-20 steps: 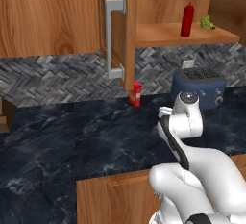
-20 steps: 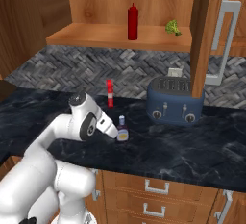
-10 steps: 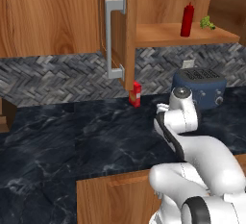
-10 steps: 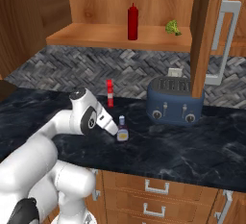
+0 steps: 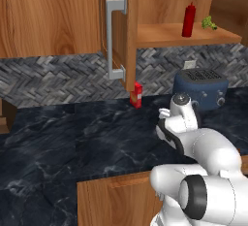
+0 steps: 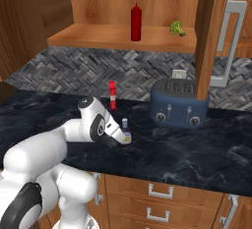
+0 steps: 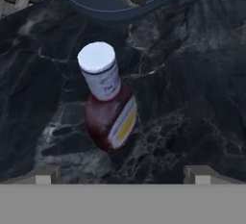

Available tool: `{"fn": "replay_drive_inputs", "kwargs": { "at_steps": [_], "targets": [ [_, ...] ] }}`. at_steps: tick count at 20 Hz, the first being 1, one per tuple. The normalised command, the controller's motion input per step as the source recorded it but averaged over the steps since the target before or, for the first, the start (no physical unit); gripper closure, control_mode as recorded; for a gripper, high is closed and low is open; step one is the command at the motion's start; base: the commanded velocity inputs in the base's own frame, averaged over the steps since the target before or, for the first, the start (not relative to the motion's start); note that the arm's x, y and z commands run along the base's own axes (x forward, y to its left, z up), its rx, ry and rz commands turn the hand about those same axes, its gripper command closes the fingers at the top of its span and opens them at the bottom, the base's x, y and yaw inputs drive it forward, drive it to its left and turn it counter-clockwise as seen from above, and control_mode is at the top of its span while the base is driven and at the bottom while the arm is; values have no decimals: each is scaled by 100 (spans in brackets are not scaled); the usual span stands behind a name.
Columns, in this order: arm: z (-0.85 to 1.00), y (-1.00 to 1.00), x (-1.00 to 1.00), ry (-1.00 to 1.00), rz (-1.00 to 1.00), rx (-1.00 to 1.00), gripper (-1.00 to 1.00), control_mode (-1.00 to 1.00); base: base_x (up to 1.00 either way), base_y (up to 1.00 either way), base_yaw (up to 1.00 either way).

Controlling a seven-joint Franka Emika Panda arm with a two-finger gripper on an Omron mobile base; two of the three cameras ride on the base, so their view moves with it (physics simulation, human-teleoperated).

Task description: Pick the condiment bottle and ketchup from the counter and place them in the cabinet.

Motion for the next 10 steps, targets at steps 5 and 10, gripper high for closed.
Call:
{"fn": "replay_drive_inputs", "kwargs": {
  "at_steps": [5,10],
  "targets": [
    [-6,-13,27,0,-3,0,-100,-100,0,0,0],
    [-3,-4,19,0,-3,0,-100,-100,0,0,0]
  ]
}}
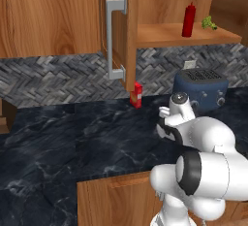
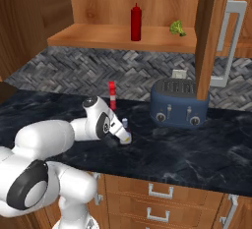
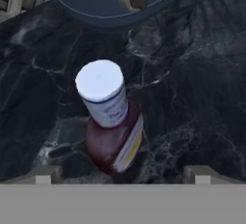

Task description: Pick the condiment bottle and ketchup from the counter and place them in the cabinet.

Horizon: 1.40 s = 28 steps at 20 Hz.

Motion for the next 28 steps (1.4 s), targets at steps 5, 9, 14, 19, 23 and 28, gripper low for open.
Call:
{"fn": "replay_drive_inputs", "kwargs": {
  "at_steps": [5,9,14,19,23,28],
  "targets": [
    [-3,-6,15,0,-3,0,-100,-100,0,0,0],
    [-12,-11,21,0,-5,0,-100,-100,0,0,0],
    [-22,-1,15,0,-6,0,-100,-100,0,0,0],
    [-20,-1,3,0,-5,0,100,-100,0,0,0],
    [-10,-12,0,0,-6,-1,100,-100,0,0,0],
    [1,-11,0,0,-6,-5,100,-100,0,0,0]
  ]
}}
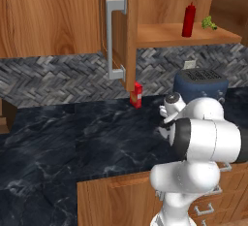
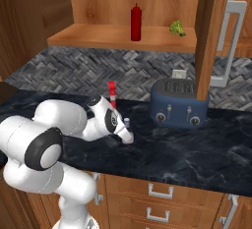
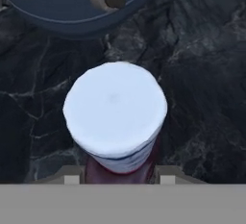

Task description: Pick the condiment bottle and ketchup from the counter and place them in the cabinet.

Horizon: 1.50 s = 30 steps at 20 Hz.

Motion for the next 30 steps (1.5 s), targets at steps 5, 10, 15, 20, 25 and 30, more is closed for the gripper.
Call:
{"fn": "replay_drive_inputs", "kwargs": {
  "at_steps": [5,10,15,20,25,30],
  "targets": [
    [52,0,-20,-4,3,-6,100,-100,0,0,0],
    [79,0,-25,-9,25,0,100,-100,0,0,0],
    [84,0,-5,-5,27,-1,100,-100,0,0,0],
    [89,0,0,-2,22,-2,100,-100,0,0,0],
    [91,0,-7,-3,19,0,100,-100,0,0,0],
    [94,0,-4,-4,12,0,100,-100,0,0,0]
  ]
}}
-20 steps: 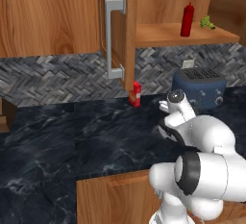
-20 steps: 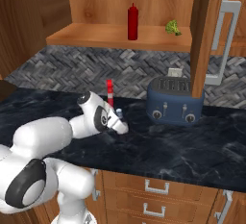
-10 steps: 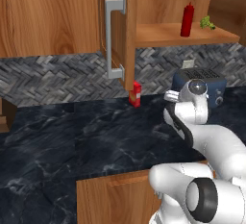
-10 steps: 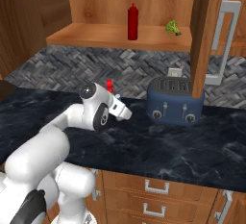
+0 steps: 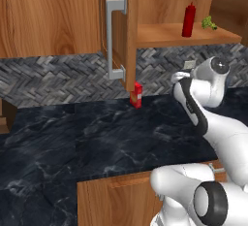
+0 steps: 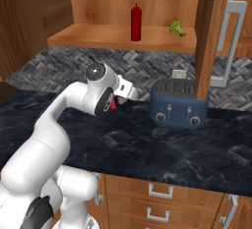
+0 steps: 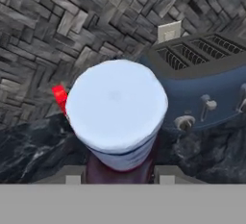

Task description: Pick the condiment bottle and ketchup from the counter and place them in the cabinet.

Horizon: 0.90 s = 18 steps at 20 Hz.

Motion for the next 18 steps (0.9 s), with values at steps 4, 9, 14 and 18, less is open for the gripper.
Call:
{"fn": "replay_drive_inputs", "kwargs": {
  "at_steps": [4,9,14,18],
  "targets": [
    [82,1,-6,-4,13,-2,100,-100,0,0,0],
    [67,6,-15,-4,16,-6,100,-100,0,0,0],
    [63,13,-19,-7,14,-11,100,-100,0,0,0],
    [62,19,-11,-14,10,-11,100,-100,0,0,0]
  ]
}}
